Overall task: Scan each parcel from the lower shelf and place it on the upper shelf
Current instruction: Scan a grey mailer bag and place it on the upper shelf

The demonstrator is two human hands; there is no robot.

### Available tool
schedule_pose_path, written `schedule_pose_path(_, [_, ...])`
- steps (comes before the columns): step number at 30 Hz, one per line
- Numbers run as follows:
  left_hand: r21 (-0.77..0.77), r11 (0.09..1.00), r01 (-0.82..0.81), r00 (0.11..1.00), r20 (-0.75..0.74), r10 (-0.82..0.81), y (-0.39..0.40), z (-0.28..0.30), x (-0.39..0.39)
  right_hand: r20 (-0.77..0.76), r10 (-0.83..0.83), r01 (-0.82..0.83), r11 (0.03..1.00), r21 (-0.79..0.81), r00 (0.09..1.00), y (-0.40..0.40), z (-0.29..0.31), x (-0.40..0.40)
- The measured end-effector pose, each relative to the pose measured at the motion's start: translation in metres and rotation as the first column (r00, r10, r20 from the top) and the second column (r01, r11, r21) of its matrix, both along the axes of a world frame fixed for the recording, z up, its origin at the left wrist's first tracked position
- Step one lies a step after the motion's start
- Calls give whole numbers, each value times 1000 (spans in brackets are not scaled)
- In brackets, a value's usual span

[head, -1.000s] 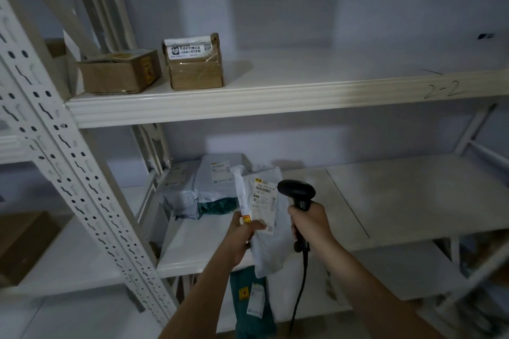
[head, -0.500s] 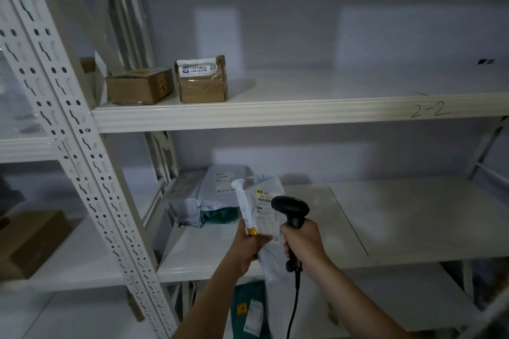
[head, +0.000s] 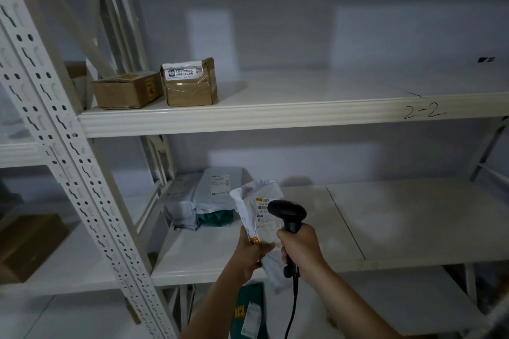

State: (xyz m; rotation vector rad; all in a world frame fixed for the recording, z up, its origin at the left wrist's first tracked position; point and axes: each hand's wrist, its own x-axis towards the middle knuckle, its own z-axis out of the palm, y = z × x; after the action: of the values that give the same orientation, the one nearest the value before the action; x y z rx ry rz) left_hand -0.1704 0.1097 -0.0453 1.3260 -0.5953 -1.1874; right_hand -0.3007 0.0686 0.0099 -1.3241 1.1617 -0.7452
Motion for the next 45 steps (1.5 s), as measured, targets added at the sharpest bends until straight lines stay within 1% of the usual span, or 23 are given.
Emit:
schedule_pose_path(15, [29,999,-15,1000,1,15,-15,-6,0,-1,24,-24,1000,7,1000,-11,1,-8])
schedule_pose_path(22, [12,1000,-17,1000,18,17,-16,-1,1,-7,55,-55,998,15,998,-13,1,-8])
schedule_pose_path(26, [-22,1000,-15,999,31,16,-14,4,-1,0,57,-57,998,21,998,-12,3,-8])
schedule_pose_path(35, [-12,1000,-22,999,49,22,-13,6,2,13,52,-52,998,39,999,-11,2,-5])
schedule_pose_path(41, [-12,1000,-14,999,33,15,-14,2,5,2,58,-58,998,15,998,-10,1,-5])
schedule_pose_path(45, [-48,999,8,998,56,-5,-13,3,3,4,70,-70,998,-5,998,-12,1,-7])
